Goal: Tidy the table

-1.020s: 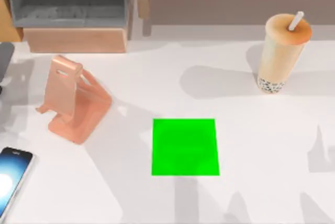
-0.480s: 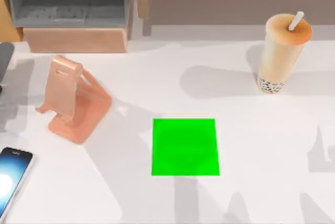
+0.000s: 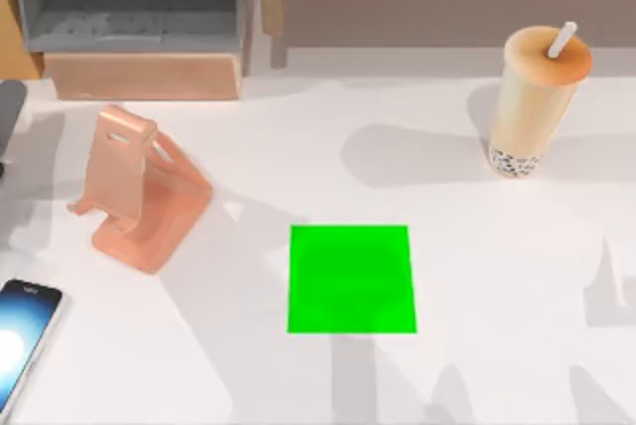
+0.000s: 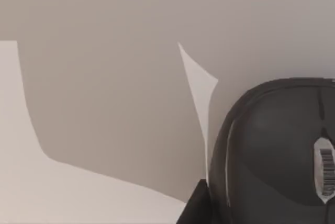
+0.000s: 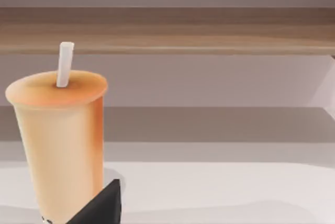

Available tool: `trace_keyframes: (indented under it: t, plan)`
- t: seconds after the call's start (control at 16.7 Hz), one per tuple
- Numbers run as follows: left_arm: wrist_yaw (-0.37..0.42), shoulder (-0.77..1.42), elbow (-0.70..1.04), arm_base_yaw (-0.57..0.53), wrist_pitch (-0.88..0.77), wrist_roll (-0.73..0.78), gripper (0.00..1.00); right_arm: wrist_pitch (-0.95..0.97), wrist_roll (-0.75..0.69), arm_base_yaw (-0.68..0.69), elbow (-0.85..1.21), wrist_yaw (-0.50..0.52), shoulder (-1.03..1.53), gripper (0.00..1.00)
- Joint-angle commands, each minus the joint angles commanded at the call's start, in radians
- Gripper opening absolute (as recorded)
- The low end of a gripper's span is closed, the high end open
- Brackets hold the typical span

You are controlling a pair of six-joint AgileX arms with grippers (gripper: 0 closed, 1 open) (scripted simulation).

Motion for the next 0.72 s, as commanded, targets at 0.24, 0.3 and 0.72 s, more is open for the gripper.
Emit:
trace_keyframes:
  t: [0.24,0.3,0.72]
  plan:
    - [0.0,-0.008,0.069,0.0,-0.075,0.003,0.0,0.0,0.0,0.0,0.0,0.0,0.0,1.0]
    - [0.0,-0.014,0.105,0.0,-0.117,0.003,0.0,0.0,0.0,0.0,0.0,0.0,0.0,1.0]
    - [-0.001,-0.058,0.301,-0.002,-0.359,-0.003,0.0,0.0,0.0,0.0,0.0,0.0,0.0,1.0]
